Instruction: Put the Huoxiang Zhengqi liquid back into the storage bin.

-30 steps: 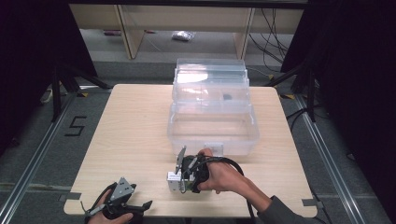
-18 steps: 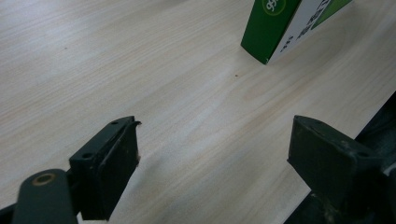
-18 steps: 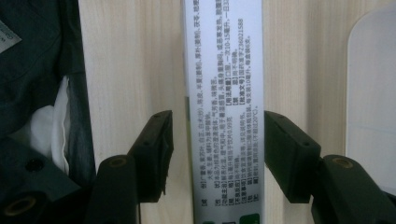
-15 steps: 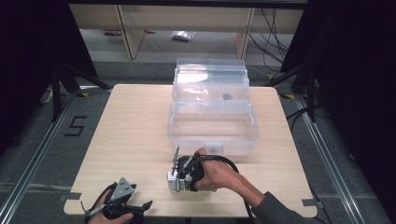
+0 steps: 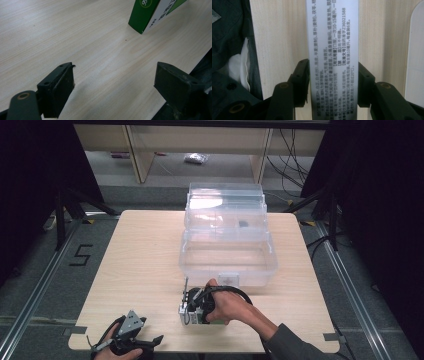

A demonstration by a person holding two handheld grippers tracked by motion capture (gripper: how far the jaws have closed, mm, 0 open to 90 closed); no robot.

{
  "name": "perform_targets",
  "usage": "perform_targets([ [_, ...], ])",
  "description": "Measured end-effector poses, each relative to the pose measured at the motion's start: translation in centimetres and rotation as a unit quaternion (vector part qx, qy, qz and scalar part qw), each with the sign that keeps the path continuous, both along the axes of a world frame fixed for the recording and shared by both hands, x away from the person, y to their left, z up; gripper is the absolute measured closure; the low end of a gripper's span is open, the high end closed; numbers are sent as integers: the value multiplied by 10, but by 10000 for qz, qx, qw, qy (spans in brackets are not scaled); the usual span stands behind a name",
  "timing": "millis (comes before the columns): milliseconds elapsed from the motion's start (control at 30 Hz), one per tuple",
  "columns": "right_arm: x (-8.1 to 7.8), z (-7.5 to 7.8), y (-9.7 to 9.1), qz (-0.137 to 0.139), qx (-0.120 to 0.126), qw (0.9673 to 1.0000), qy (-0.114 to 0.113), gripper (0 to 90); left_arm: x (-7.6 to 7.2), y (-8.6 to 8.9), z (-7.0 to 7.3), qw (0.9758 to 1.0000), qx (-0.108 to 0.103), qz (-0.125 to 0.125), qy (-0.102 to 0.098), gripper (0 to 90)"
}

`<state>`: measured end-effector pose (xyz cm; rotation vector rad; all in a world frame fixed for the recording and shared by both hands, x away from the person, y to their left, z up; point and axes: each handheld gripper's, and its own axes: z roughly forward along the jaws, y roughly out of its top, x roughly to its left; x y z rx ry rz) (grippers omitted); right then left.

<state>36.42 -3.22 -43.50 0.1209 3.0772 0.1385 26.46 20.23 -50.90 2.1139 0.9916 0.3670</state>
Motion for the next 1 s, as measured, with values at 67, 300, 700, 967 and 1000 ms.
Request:
perform_targets([
  [67, 0, 0, 2, 5, -107, 9999, 4, 576, 0, 0, 1, 10000, 11, -26, 5, 155],
  [300, -2, 0, 4, 231, -167, 9996, -43, 639, 0, 0, 0, 10000, 23, -10, -4, 155],
  [700, -3, 30, -9, 64, 75, 9999, -80, 647, 0, 0, 0, 10000, 2, 6, 1, 155],
  [967, 6, 55, -29, 217, 370, 9991, -27, 647, 0, 0, 0, 10000, 4, -11, 1, 155],
  [1000, 8, 59, -32, 281, 382, 9989, -40, 647, 0, 0, -1, 10000, -22, -13, -4, 155],
])
